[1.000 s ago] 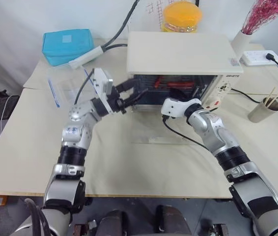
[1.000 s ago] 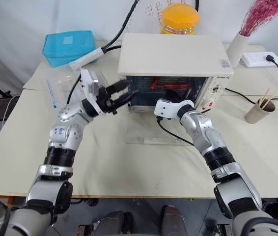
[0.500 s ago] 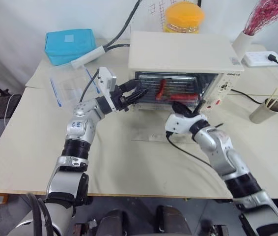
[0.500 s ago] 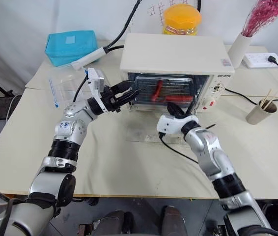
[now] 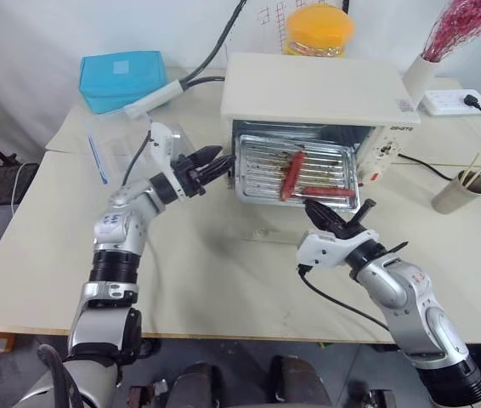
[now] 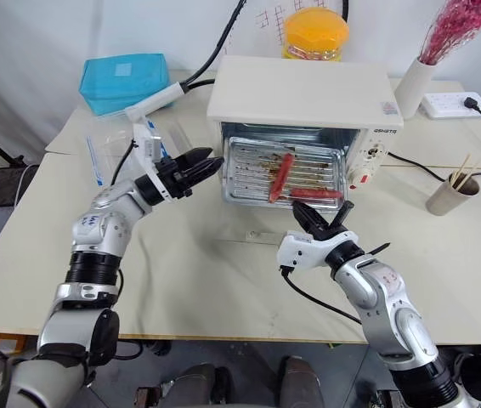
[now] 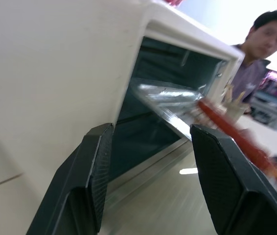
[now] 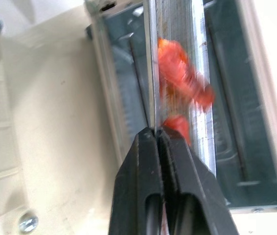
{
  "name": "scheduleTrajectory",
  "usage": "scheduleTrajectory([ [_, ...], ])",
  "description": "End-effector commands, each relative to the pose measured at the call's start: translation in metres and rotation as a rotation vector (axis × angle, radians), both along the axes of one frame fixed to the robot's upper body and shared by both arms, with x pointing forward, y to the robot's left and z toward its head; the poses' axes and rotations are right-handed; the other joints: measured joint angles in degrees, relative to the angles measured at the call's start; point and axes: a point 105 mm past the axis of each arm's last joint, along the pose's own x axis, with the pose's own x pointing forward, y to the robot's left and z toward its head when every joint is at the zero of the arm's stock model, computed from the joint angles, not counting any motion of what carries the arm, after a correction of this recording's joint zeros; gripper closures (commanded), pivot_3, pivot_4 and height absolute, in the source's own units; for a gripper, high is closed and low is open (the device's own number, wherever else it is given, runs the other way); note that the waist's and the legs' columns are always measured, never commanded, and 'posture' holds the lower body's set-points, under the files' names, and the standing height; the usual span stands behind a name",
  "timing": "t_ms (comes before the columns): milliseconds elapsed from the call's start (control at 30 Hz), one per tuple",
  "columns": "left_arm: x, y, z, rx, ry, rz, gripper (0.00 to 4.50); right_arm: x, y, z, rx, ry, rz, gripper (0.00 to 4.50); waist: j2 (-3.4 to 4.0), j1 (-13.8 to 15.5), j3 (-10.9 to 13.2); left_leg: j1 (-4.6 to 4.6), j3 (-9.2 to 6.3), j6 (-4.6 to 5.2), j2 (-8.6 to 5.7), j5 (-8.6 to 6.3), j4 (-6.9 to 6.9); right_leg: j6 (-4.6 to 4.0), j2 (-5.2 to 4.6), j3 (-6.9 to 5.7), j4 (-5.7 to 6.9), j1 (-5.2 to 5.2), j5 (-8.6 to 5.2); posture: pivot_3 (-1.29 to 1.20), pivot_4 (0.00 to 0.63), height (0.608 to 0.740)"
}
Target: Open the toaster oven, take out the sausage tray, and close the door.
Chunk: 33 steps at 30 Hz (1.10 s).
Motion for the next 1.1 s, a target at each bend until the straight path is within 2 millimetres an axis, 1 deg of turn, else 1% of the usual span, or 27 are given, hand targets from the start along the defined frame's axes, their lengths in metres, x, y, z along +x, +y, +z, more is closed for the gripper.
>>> scheduleTrajectory([
  [33, -0.015, 0.003, 0.010, -0.062, 0.100, -0.053, 1.85, -0.011, 0.005, 0.010, -0.013, -0.042, 0.038, 4.48, 0.00, 0.17, 0.00, 0.00, -0.01, 0.00, 0.00, 0.00, 0.00, 0.00, 0.00, 0.01, -0.01, 0.00, 0.00, 0.00, 0.150, 0.740],
  [200, -0.040, -0.007, 0.005, -0.125, 0.318, -0.185, 1.85, -0.012, 0.007, 0.008, -0.040, -0.016, 0.073, 4.48, -0.01, 1.25, 0.00, 0.01, -0.04, 0.00, -0.04, 0.00, 0.04, 0.00, -0.05, 0.05, 0.02, 0.02, 0.00, 0.00, 0.150, 0.740],
  [333, -0.052, -0.011, -0.003, -0.151, 0.471, -0.240, 1.85, -0.014, 0.008, 0.001, -0.089, 0.036, 0.118, 4.48, -0.01, 1.20, 0.01, 0.05, -0.07, 0.00, -0.04, 0.00, 0.06, 0.00, -0.05, 0.06, 0.01, 0.09, 0.00, 0.00, 0.150, 0.740],
  [400, -0.055, -0.011, -0.010, -0.140, 0.514, -0.236, 1.85, -0.017, 0.009, -0.001, -0.114, 0.053, 0.143, 4.48, -0.01, 1.17, 0.01, 0.07, -0.06, 0.00, -0.04, 0.00, 0.05, 0.00, -0.04, 0.06, 0.01, 0.09, 0.00, 0.00, 0.150, 0.740],
  [533, -0.054, -0.014, -0.020, -0.178, 0.621, -0.217, 1.85, -0.024, 0.011, -0.002, -0.165, 0.070, 0.202, 4.48, -0.06, 1.21, 0.04, 0.09, -0.05, 0.00, -0.04, 0.00, 0.04, 0.00, -0.04, 0.07, 0.02, 0.10, 0.00, 0.00, 0.150, 0.740],
  [667, -0.057, -0.020, -0.025, -0.244, 0.717, -0.247, 1.85, -0.028, 0.013, 0.000, -0.208, 0.071, 0.252, 4.48, -0.11, 1.23, 0.06, 0.10, -0.04, 0.00, -0.05, 0.00, 0.04, 0.00, -0.05, 0.10, 0.02, 0.11, 0.00, 0.00, 0.150, 0.740],
  [767, -0.060, -0.021, -0.028, -0.302, 0.791, -0.274, 2.38, -0.027, 0.014, 0.003, -0.219, 0.065, 0.269, 4.50, -0.12, 1.23, 0.07, 0.12, -0.04, 0.00, -0.04, 0.00, 0.04, 0.00, -0.05, 0.09, 0.02, 0.12, 0.00, 0.00, 0.150, 0.740],
  [900, -0.062, -0.020, -0.033, -0.351, 0.858, -0.277, 3.36, -0.023, 0.012, 0.008, -0.226, 0.060, 0.269, 4.50, -0.13, 1.22, 0.08, 0.12, -0.04, -0.01, -0.04, 0.00, 0.04, 0.00, -0.05, 0.09, 0.02, 0.12, 0.00, 0.00, 0.150, 0.740],
  [933, -0.063, -0.019, -0.035, -0.366, 0.871, -0.278, 3.50, -0.023, 0.012, 0.008, -0.224, 0.060, 0.268, 4.50, -0.13, 1.23, 0.08, 0.12, -0.05, -0.01, -0.04, 0.00, 0.04, 0.00, -0.05, 0.09, 0.02, 0.12, 0.00, 0.00, 0.150, 0.740],
  [1033, -0.061, -0.016, -0.037, -0.434, 0.897, -0.274, 4.36, -0.023, 0.011, 0.009, -0.229, 0.060, 0.272, 4.50, -0.13, 1.24, 0.08, 0.13, -0.04, -0.01, -0.04, 0.00, 0.04, 0.00, -0.05, 0.11, 0.02, 0.12, 0.00, 0.00, 0.150, 0.740],
  [1067, -0.061, -0.015, -0.037, -0.460, 0.903, -0.273, 4.49, -0.023, 0.011, 0.009, -0.230, 0.063, 0.274, 4.50, -0.14, 1.25, 0.08, 0.13, -0.04, -0.01, -0.04, 0.00, 0.04, 0.00, -0.06, 0.11, 0.02, 0.12, 0.00, 0.00, 0.150, 0.740],
  [1100, -0.060, -0.015, -0.037, -0.482, 0.912, -0.273, 4.49, -0.023, 0.010, 0.009, -0.233, 0.064, 0.275, 4.50, -0.14, 1.31, 0.08, 0.13, -0.04, -0.01, -0.04, 0.00, 0.04, 0.00, -0.06, 0.12, 0.02, 0.13, 0.00, 0.00, 0.150, 0.740],
])
